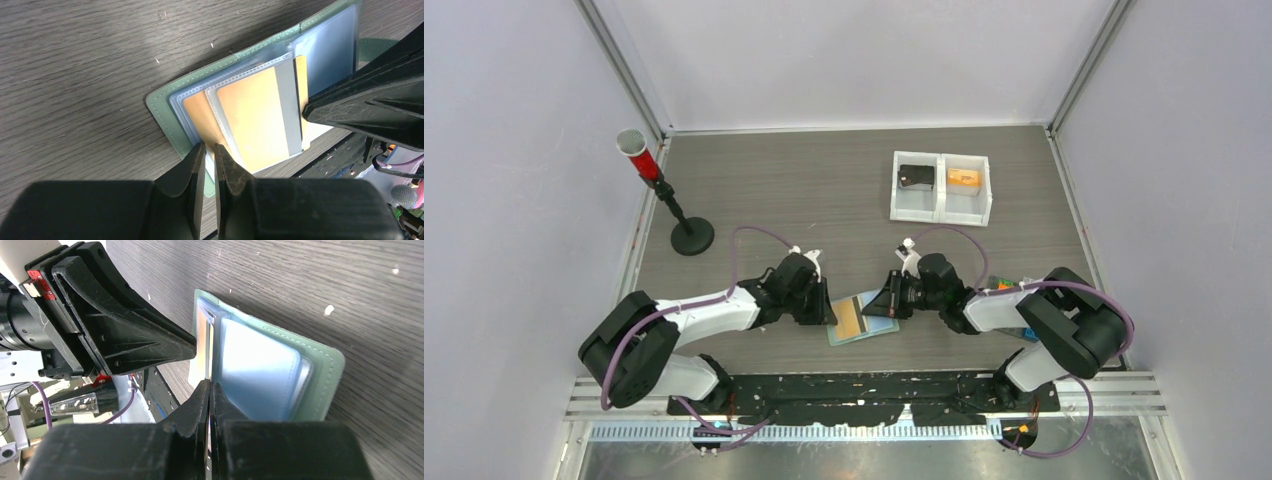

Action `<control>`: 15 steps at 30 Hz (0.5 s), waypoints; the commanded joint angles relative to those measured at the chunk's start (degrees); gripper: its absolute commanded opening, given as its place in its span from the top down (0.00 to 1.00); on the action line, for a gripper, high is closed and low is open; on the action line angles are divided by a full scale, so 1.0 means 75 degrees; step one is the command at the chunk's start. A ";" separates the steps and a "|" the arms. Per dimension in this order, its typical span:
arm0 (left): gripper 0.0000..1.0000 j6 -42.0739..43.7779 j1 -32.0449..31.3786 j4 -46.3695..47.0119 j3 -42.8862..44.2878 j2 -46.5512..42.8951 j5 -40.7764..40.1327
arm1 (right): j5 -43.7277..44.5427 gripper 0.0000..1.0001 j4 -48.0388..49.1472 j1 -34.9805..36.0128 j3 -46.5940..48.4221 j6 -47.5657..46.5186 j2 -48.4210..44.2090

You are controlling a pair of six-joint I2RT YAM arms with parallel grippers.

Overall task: Take the credit cards out of the card holder
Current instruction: Remove the credit card from the card holder.

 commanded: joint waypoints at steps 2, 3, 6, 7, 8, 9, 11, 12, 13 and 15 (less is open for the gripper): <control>0.85 0.0229 0.0008 -0.0596 -0.0278 0.0296 -0.0635 | 0.0092 0.95 -0.0146 -0.0219 -0.0147 -0.0176 -0.0558; 0.85 0.0240 0.0006 -0.0608 -0.0279 0.0282 -0.0650 | 0.0103 0.95 -0.0183 -0.0240 -0.0148 -0.0195 -0.0598; 0.85 0.0276 0.0002 -0.0659 -0.0268 0.0296 -0.0682 | 0.0124 0.95 -0.0362 -0.0302 -0.0135 -0.0259 -0.0776; 0.85 0.0277 0.0008 -0.0671 -0.0268 0.0301 -0.0679 | 0.0107 0.95 -0.0384 -0.0305 -0.0127 -0.0266 -0.0801; 0.85 0.0274 0.0001 -0.0667 -0.0268 0.0300 -0.0679 | 0.0092 0.95 -0.0446 -0.0322 -0.0120 -0.0286 -0.0840; 0.85 0.0282 0.0008 -0.0666 -0.0268 0.0286 -0.0679 | 0.0067 0.95 -0.0473 -0.0332 -0.0115 -0.0297 -0.0856; 0.85 0.0294 0.0009 -0.0682 -0.0258 0.0257 -0.0673 | 0.0071 0.95 -0.0596 -0.0377 -0.0124 -0.0337 -0.0942; 0.85 0.0306 0.0009 -0.0711 -0.0250 0.0225 -0.0684 | 0.0080 0.95 -0.0660 -0.0389 -0.0124 -0.0358 -0.1048; 0.85 0.0311 0.0009 -0.0744 -0.0251 0.0201 -0.0689 | 0.0131 0.95 -0.0834 -0.0422 -0.0110 -0.0417 -0.1118; 0.85 0.0341 0.0008 -0.0824 -0.0209 0.0129 -0.0702 | 0.0297 0.95 -0.1260 -0.0460 -0.0073 -0.0587 -0.1509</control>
